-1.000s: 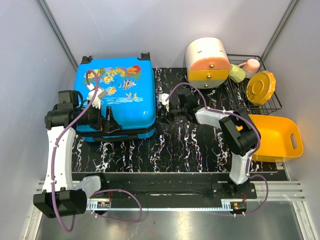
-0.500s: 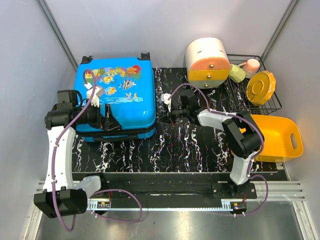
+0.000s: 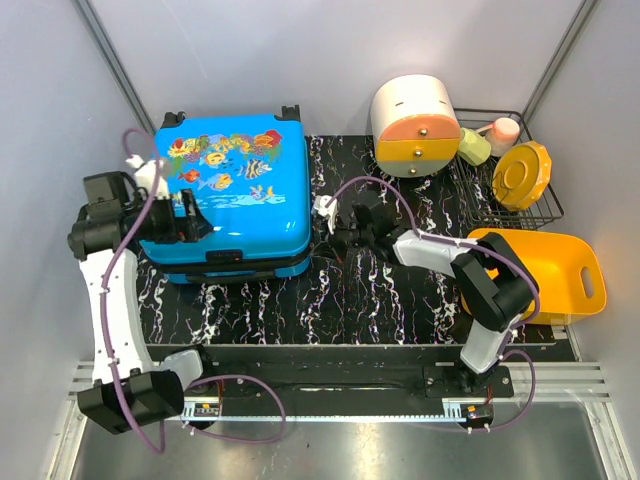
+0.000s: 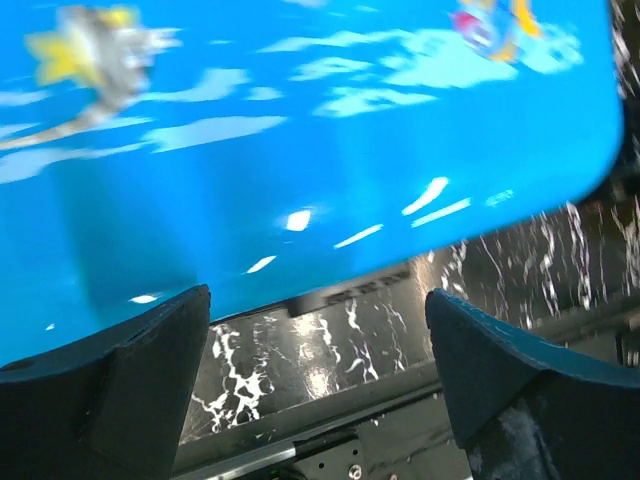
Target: Open, take out, and arrange the luggage
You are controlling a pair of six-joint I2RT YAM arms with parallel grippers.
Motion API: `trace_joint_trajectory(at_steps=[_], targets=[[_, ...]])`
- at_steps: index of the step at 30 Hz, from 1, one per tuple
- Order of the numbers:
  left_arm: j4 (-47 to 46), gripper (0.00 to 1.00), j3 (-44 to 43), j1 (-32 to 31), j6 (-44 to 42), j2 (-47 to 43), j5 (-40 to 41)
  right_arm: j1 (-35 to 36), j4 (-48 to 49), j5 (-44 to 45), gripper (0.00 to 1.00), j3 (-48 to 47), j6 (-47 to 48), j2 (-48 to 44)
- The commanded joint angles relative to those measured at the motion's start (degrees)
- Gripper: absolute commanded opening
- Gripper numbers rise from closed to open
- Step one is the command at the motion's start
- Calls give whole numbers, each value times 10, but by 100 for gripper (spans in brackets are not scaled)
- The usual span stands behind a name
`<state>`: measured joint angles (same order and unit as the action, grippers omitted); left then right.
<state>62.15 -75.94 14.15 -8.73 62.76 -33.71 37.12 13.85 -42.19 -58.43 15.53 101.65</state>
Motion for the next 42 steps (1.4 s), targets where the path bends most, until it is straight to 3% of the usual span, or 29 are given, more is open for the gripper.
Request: trace_joint_trajectory(at_steps=[1, 9, 15, 18, 26, 31, 38, 42], targets=[[-34, 94, -39, 89, 69, 11, 41, 47, 35, 55, 0, 31, -67, -38], [-41, 96, -93, 197, 45, 70, 87, 75, 82, 126, 0, 54, -129, -42], [-53, 96, -65, 244, 31, 104, 105, 100, 93, 158, 0, 17, -152, -25], [-54, 95, -22, 250, 14, 101, 95, 102, 99, 171, 0, 6, -182, -18], [-19, 85, 90, 247, -60, 90, -43, 99, 101, 222, 0, -8, -171, -28], [-5, 79, 136, 197, -82, 87, -65, 63, 94, 215, 0, -8, -183, -36], [-40, 73, 154, 58, -62, 83, -74, -15, 68, 189, 0, 10, -176, -59], [-59, 73, 152, -16, -105, 61, -46, -34, 64, 185, 0, 20, -161, -65]])
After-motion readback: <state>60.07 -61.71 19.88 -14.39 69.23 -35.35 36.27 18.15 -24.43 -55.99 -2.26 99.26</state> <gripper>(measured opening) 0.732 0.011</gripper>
